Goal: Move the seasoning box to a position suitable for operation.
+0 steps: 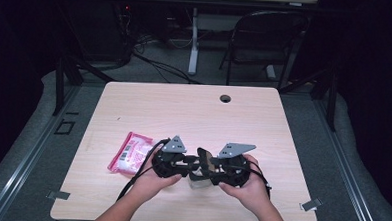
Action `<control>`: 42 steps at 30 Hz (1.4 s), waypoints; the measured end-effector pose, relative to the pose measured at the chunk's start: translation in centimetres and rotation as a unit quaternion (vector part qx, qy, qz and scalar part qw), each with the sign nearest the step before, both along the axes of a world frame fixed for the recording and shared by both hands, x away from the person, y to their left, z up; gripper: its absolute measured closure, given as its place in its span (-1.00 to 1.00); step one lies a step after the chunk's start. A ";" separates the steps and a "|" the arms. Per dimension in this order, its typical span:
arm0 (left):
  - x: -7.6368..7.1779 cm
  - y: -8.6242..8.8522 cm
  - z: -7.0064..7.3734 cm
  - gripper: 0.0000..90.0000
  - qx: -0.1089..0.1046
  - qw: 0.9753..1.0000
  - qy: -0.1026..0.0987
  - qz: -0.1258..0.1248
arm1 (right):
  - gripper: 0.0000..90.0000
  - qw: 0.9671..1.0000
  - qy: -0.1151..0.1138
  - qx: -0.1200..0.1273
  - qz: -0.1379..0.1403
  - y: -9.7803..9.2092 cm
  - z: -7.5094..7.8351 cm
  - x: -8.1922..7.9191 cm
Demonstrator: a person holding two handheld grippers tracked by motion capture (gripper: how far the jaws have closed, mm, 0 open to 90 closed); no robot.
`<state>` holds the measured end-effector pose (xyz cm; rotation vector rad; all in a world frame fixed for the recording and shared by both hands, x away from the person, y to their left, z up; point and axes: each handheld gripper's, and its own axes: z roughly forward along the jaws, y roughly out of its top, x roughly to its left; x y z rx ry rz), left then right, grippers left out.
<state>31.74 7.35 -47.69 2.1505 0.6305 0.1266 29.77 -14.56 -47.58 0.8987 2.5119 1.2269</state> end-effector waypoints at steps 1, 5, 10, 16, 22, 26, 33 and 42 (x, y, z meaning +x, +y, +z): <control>0.1 0.0 -0.1 0.49 -0.001 1.000 0.001 0.002 | 0.11 1.000 0.005 0.002 0.000 0.0 -0.1 0.1; 0.3 0.1 -0.1 0.45 0.004 1.000 -0.003 0.007 | 0.15 1.000 0.011 0.010 -0.001 -0.3 0.0 0.1; 0.9 0.3 -0.6 0.43 0.009 1.000 -0.004 0.017 | 0.15 1.000 0.010 0.015 -0.004 -0.5 0.1 0.1; 1.8 0.6 -1.6 0.41 0.015 0.999 -0.001 0.039 | 0.17 1.000 0.010 0.019 -0.004 -0.6 0.1 0.1; 2.6 0.6 -2.7 0.38 0.026 0.998 0.010 0.052 | 0.19 1.000 0.012 0.020 -0.005 -0.9 0.2 0.1; 2.7 0.4 -3.1 0.37 0.026 0.998 0.017 0.051 | 0.19 1.000 0.012 0.020 -0.005 -0.9 0.2 0.1; 2.8 0.1 -3.8 0.47 0.033 0.998 0.024 0.045 | 0.21 0.999 0.012 0.031 -0.007 -1.3 0.3 0.1; 2.7 0.1 -3.8 0.48 0.031 0.998 0.022 0.046 | 0.22 0.999 0.012 0.035 -0.013 -2.1 0.6 0.1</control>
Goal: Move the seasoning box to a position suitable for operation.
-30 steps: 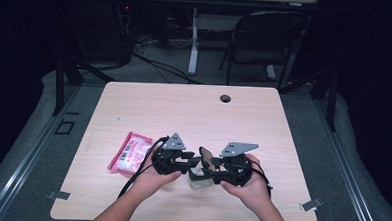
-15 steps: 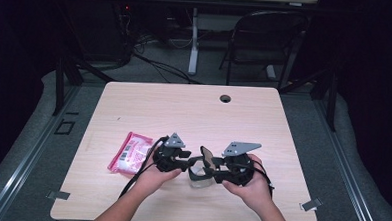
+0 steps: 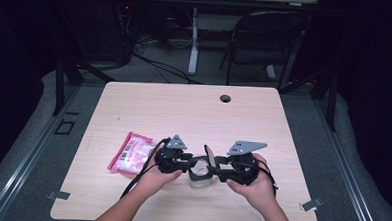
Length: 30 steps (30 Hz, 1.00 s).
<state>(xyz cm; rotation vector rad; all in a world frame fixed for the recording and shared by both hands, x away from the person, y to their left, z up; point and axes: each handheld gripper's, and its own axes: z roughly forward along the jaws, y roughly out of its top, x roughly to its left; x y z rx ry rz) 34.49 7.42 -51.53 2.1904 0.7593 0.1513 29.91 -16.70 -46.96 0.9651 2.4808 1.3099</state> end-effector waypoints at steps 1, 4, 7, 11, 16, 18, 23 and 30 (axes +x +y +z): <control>0.0 0.0 0.0 0.48 0.001 1.000 -0.002 -0.001 | 0.21 1.000 0.001 0.002 -0.002 -0.2 0.0 0.0; 0.0 0.0 0.0 0.48 0.000 1.000 -0.003 -0.002 | 0.21 1.000 0.004 0.013 -0.009 -0.9 0.0 0.1; 0.0 0.0 0.0 0.48 0.001 1.000 -0.006 -0.007 | 0.21 1.000 0.008 0.020 -0.017 -1.6 0.1 0.1; 0.1 0.0 0.0 0.49 0.003 1.000 -0.007 -0.009 | 0.21 0.999 0.013 0.027 -0.027 -2.6 0.0 0.1; 0.1 0.0 0.0 0.49 0.002 1.000 -0.007 -0.009 | 0.22 0.999 0.014 0.028 -0.038 -3.1 0.0 0.0; 0.1 0.0 0.0 0.49 0.002 1.000 -0.007 -0.009 | 0.22 0.999 0.012 0.027 -0.039 -3.2 0.0 0.0; 0.1 0.0 0.0 0.50 0.001 1.000 -0.006 -0.008 | 0.23 0.999 0.015 0.024 -0.035 -3.4 0.3 -0.2; -0.1 0.6 0.6 0.46 -0.008 1.000 -0.011 0.001 | 0.23 0.999 0.009 0.032 -0.035 -3.6 1.0 -0.4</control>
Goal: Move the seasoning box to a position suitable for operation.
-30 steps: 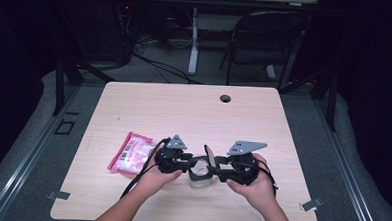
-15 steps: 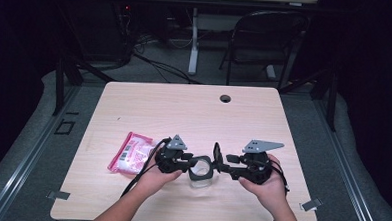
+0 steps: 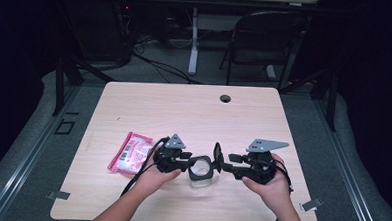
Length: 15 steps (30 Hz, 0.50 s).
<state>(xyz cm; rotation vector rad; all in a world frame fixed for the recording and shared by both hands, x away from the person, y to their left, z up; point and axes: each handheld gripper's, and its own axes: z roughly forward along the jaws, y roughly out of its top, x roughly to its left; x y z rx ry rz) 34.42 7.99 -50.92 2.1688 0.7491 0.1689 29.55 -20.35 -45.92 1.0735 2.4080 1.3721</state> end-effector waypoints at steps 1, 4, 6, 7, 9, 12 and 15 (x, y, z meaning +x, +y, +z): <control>0.0 0.2 0.2 0.45 -0.002 1.000 0.000 0.001 | 0.23 1.000 -0.001 -0.001 0.001 0.0 0.1 0.0; -0.1 0.5 0.4 0.43 -0.009 1.000 0.001 0.006 | 0.22 1.000 -0.002 0.002 0.001 0.1 0.1 0.0; 0.0 0.8 0.5 0.42 -0.012 1.000 0.005 0.008 | 0.22 1.000 0.000 0.000 0.000 0.2 0.1 0.1; 0.1 0.7 0.4 0.41 -0.012 1.000 0.006 0.011 | 0.19 1.000 0.002 -0.003 -0.002 0.5 0.0 0.2; 0.2 0.7 0.3 0.41 -0.011 1.000 0.009 0.010 | 0.18 1.000 0.007 -0.006 0.001 0.9 -0.4 0.3; 0.2 0.1 -0.1 0.41 -0.001 1.000 0.012 0.003 | 0.19 1.000 0.014 -0.018 0.005 1.3 -1.0 0.6; 0.1 -0.4 -0.6 0.44 0.006 1.000 0.012 -0.007 | 0.33 1.000 0.016 -0.023 0.006 1.6 -1.4 0.7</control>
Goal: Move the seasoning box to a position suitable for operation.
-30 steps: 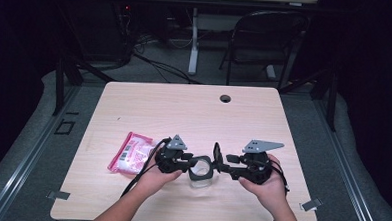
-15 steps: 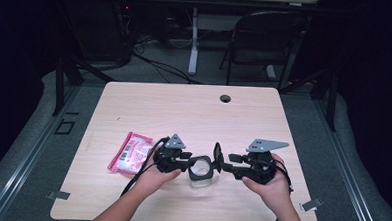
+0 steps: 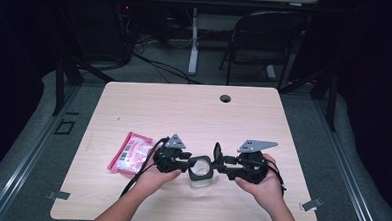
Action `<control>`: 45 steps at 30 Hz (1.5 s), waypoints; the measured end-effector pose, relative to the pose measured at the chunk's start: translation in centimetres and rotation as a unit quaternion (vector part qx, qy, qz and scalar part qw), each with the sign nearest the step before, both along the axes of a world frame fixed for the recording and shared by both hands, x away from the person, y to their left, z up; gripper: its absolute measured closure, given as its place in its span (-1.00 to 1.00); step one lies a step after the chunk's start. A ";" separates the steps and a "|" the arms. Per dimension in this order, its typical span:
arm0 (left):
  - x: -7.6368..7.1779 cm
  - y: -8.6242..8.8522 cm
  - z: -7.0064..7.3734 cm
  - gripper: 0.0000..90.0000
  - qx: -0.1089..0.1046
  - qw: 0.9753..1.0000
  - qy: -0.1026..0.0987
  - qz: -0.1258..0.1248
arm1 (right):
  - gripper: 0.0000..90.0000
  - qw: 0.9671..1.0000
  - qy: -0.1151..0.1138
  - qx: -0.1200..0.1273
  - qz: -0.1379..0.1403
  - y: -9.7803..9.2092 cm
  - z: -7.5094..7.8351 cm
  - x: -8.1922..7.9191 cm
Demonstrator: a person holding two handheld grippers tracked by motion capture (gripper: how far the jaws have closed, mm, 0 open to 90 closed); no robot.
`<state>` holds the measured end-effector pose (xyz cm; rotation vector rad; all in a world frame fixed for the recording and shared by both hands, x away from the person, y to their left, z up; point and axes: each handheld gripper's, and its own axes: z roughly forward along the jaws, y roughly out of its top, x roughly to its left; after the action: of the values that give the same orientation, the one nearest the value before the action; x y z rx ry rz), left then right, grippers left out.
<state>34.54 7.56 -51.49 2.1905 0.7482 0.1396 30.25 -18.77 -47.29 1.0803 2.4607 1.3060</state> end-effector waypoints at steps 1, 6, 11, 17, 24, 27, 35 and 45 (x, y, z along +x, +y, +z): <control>-0.1 -0.1 0.0 0.46 0.002 1.000 -0.003 0.001 | 0.42 1.000 0.002 0.003 0.000 0.0 -0.1 0.0; -0.5 0.2 0.2 0.45 0.010 1.000 -0.003 0.000 | 0.62 1.000 0.004 0.018 0.005 -0.2 -0.4 0.3; -1.3 1.1 0.1 0.46 -0.002 1.000 -0.002 0.003 | 0.73 1.000 0.000 0.029 -0.001 -0.2 -0.7 0.6; -1.8 1.8 0.1 0.48 -0.003 1.000 -0.002 0.007 | 0.79 0.999 -0.010 0.035 -0.004 0.3 -0.9 0.8; -2.1 1.9 0.2 0.43 -0.001 1.000 -0.004 0.011 | 0.68 0.999 -0.001 0.042 -0.005 0.3 -1.2 1.2; -2.3 2.2 0.3 0.38 -0.005 1.000 -0.008 0.017 | 0.51 1.000 0.006 0.027 -0.005 0.4 -1.2 1.1; -3.4 6.5 1.3 0.31 -0.022 0.999 -0.017 0.038 | 0.28 0.999 0.029 0.013 0.004 0.0 -0.2 0.8; -4.7 11.5 1.0 0.02 -0.006 0.996 -0.051 0.069 | 0.21 1.000 0.017 0.001 0.016 -0.6 1.6 -0.1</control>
<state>29.83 19.05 -50.51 2.1031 0.8407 0.3137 30.17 -19.33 -45.65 1.0772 2.5113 1.3100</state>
